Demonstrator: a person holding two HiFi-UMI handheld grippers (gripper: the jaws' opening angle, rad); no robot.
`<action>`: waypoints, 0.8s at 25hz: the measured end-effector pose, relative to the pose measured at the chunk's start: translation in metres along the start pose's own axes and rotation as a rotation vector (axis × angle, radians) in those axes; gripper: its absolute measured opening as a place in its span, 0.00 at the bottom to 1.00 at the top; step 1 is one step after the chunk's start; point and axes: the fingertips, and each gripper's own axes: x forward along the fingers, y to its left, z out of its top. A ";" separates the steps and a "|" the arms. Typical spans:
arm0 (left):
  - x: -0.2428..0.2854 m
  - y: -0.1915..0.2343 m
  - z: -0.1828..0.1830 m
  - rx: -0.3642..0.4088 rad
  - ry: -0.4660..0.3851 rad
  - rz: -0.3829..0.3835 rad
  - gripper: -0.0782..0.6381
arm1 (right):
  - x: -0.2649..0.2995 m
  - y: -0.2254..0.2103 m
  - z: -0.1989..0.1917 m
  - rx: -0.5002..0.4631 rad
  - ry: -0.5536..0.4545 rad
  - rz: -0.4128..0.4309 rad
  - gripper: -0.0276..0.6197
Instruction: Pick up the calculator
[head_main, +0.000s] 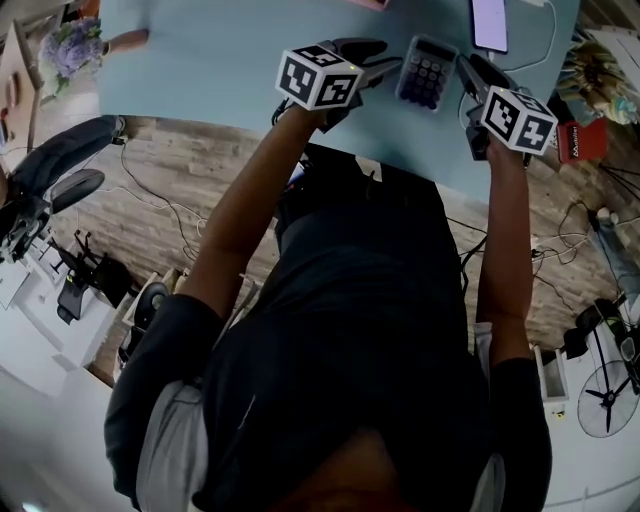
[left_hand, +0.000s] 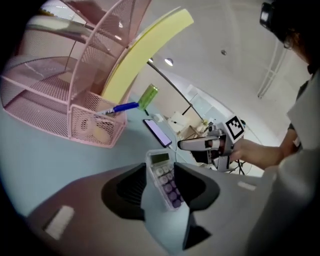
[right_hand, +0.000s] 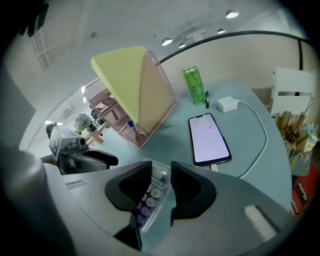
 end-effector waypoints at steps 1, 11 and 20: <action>0.004 0.001 -0.001 -0.004 0.007 -0.002 0.36 | 0.003 -0.001 -0.001 0.002 0.003 0.002 0.20; 0.035 0.007 -0.011 -0.018 0.072 -0.031 0.38 | 0.025 -0.009 -0.012 0.025 0.040 0.032 0.25; 0.054 0.010 -0.015 -0.024 0.103 -0.041 0.40 | 0.040 -0.017 -0.024 0.038 0.067 0.076 0.25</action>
